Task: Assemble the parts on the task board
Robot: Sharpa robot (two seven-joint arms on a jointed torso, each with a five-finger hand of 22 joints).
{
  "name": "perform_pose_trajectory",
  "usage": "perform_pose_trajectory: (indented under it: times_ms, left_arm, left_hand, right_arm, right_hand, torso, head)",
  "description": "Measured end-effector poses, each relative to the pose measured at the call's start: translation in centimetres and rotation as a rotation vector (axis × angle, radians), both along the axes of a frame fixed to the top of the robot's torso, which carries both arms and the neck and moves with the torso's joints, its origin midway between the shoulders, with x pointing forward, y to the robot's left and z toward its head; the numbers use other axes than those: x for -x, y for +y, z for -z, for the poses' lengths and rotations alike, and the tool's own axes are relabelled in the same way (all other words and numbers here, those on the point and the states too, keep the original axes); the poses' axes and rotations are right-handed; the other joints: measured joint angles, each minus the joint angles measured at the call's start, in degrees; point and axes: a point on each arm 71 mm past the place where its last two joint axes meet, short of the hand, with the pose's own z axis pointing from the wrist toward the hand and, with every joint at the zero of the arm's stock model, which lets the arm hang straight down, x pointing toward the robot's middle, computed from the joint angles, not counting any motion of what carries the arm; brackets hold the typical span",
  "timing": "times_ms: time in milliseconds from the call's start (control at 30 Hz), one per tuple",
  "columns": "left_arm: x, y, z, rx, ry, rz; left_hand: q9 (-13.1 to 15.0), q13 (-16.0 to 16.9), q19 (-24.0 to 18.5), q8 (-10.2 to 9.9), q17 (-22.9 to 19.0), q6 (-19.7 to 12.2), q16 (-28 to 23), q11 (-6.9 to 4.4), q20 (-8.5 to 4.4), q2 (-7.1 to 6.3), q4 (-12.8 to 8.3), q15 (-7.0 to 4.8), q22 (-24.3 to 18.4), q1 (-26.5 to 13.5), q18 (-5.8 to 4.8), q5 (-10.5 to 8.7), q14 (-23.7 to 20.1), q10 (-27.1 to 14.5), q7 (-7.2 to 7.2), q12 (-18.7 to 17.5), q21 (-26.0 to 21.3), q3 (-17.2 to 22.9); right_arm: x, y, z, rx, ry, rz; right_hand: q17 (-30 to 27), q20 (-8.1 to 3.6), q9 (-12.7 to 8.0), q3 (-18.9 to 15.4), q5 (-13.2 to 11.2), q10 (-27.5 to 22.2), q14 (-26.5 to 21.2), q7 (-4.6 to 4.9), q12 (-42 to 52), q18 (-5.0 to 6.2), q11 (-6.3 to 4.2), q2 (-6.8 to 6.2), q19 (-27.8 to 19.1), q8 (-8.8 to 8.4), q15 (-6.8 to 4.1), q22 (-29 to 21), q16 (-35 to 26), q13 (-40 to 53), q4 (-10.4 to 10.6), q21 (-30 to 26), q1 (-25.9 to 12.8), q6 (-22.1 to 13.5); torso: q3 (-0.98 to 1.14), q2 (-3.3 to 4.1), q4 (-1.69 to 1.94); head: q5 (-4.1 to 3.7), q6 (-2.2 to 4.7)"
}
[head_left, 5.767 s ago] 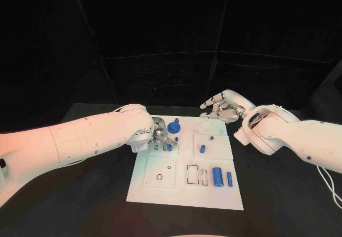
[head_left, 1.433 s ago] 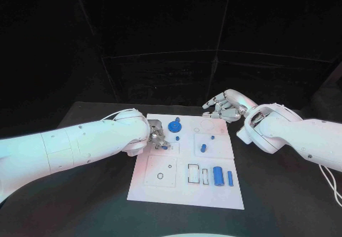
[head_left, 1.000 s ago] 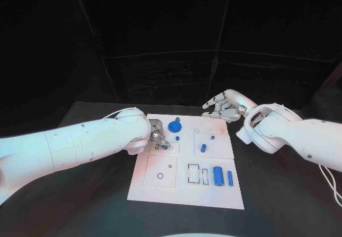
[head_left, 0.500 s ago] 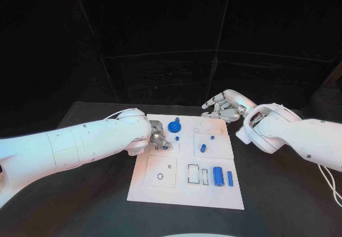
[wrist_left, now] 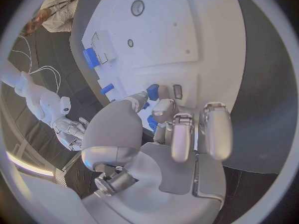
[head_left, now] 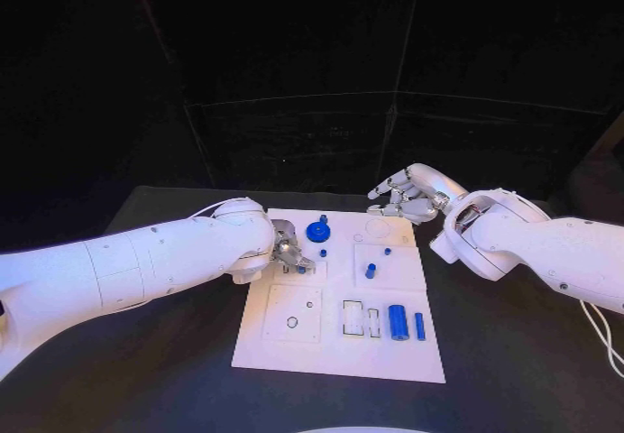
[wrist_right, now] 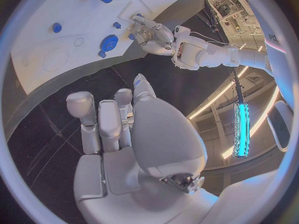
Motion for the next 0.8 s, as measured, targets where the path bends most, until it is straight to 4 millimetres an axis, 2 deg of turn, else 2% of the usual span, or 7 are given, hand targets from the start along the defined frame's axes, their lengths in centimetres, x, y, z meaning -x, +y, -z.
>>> perform_pose_trajectory:
  times_ms: [67, 167, 267, 500, 567, 633, 800]
  left_arm:
    - [0.0, 0.2, 0.0, 0.002, -0.003, -0.005]
    - [0.1, 0.6, -0.1, 0.010, -0.011, -0.016]
    - [-0.1, 0.7, -0.6, 0.032, -0.027, -0.031]
    - [-0.5, 0.6, -3.2, 0.116, -0.083, -0.059]
    - [-0.7, 0.7, -4.0, 0.144, -0.096, -0.069]
    - [-1.0, 0.9, -4.7, 0.166, -0.103, -0.079]
    - [-2.0, 2.0, -6.0, 0.192, -0.101, -0.117]
  left_hand:
    - [0.0, 0.1, 0.0, 0.0, 0.0, 0.0, 0.0, 0.00, 0.00, 0.42, 0.1, 0.00, 0.0, -1.0, 0.00, -0.05, 0.0, 0.0, -0.03, 0.1, 0.0, -2.0]
    - [-0.1, 0.1, 0.0, -0.3, 0.0, 0.0, 0.0, 0.00, 0.00, 1.05, 0.1, 0.00, 0.0, -2.2, 0.00, -2.44, 0.0, 0.0, -0.03, 0.1, 0.0, -5.2]
    - [-0.1, -0.1, 0.0, -0.3, 0.0, 0.0, 0.0, 0.00, 0.00, 1.16, 0.2, -0.20, 0.0, -2.3, 0.00, -3.67, 0.2, 0.0, -0.03, 0.1, 0.0, -7.4]
    - [-0.1, -0.9, 0.0, -0.4, 0.0, 0.0, 0.0, 0.00, 0.00, 1.32, 0.1, -0.20, 0.0, -2.5, 0.00, -3.79, 0.2, 0.0, -0.03, -0.2, -0.1, -10.0]
    - [-0.2, -2.9, -0.5, -1.0, 0.0, -0.8, 0.0, 0.16, -0.20, 1.13, 0.1, -0.20, -0.4, -1.6, 0.01, -3.79, 0.2, -1.5, 0.47, -2.0, -1.7, -11.2]
    - [-0.6, -4.9, -1.0, -1.9, 0.0, -2.2, 0.0, 0.58, 0.11, 1.05, 0.0, -0.20, -1.3, -0.1, 0.00, -3.79, 0.2, -2.9, 0.91, -3.7, -2.7, -12.4]
    - [-2.1, -8.1, -1.8, -3.9, 0.0, -3.9, 0.0, 1.65, 0.94, 1.73, -0.3, 0.36, -3.2, 5.0, 0.01, -3.63, 0.1, -5.2, 2.17, -6.1, -4.7, -14.4]
  right_arm:
    - [0.0, 0.0, 0.0, 0.000, 0.000, 0.000]
    - [0.0, 0.0, 0.0, 0.001, 0.000, 0.001]
    - [-0.1, -0.1, 0.0, 0.001, -0.001, 0.002]
    - [-0.2, -0.3, 0.1, 0.004, -0.001, 0.009]
    - [-0.3, -0.3, 0.1, 0.005, -0.001, 0.011]
    - [-0.4, -0.4, 0.1, 0.006, -0.001, 0.014]
    - [-0.4, -0.4, 0.1, 0.007, 0.000, 0.016]
  right_hand:
    - [0.0, 0.00, 0.0, 0.0, 0.0, 0.0, 0.0, 0.00, 0.0, 0.00, 0.00, 0.00, 0.0, 0.00, 0.00, 0.0, 0.0, 0.0, 0.0, 0.0, 0.0, 0.0]
    - [0.0, 0.00, 0.0, 0.0, 0.0, 0.0, 0.0, 0.00, -0.2, 0.00, 0.00, 0.00, 0.0, 0.00, 0.00, -0.1, 0.0, -0.1, 0.0, -0.2, 0.0, 0.0]
    - [0.0, 0.00, 0.0, 0.0, 0.0, 0.0, 0.0, 0.00, -0.2, 0.00, 0.00, 0.00, 0.0, 0.00, 0.00, -0.1, 0.0, -0.1, 0.0, -0.2, 0.0, 0.0]
    - [0.0, 0.00, 0.0, -0.2, 0.0, 0.0, 0.0, 0.00, -0.2, 0.00, 0.00, 0.24, 0.0, 0.00, 0.00, -0.1, -0.3, -0.1, 0.2, -0.2, -0.2, 0.0]
    - [0.0, 0.00, 0.0, -0.2, 0.0, 0.0, 0.0, 0.00, -0.2, 0.00, 0.00, 0.24, 0.0, 0.00, 0.00, -0.1, -0.3, -0.1, 0.2, -0.2, -0.2, 0.0]
    - [0.0, 0.00, 0.0, -0.2, 0.0, 0.0, 0.0, 0.00, -0.2, -0.01, 0.00, 0.24, 0.0, 0.00, 0.00, -0.1, -0.3, -0.1, 0.2, -0.2, -0.2, 0.0]
    - [0.0, 0.00, 0.0, -0.2, 0.0, 0.0, 0.0, 0.00, -0.2, -0.01, 0.00, 0.24, 0.0, 0.00, 0.00, -0.1, -0.3, -0.1, 0.2, -0.2, -0.2, 0.0]
  torso:
    - [-0.01, 0.00, 0.01]
    - [-0.01, 0.00, 0.02]
    - [-0.01, -0.01, 0.03]
    - [-0.01, -0.03, 0.02]
    - [-0.01, -0.03, 0.02]
    - [-0.01, -0.03, 0.02]
    - [0.04, -0.03, 0.04]
  head:
    - [-0.03, 0.04]
    - [-0.06, 0.10]
    - [-0.07, 0.19]
    - [-0.03, 0.35]
    - [-0.03, 0.49]
    - [-0.03, 0.60]
    - [0.06, 0.68]
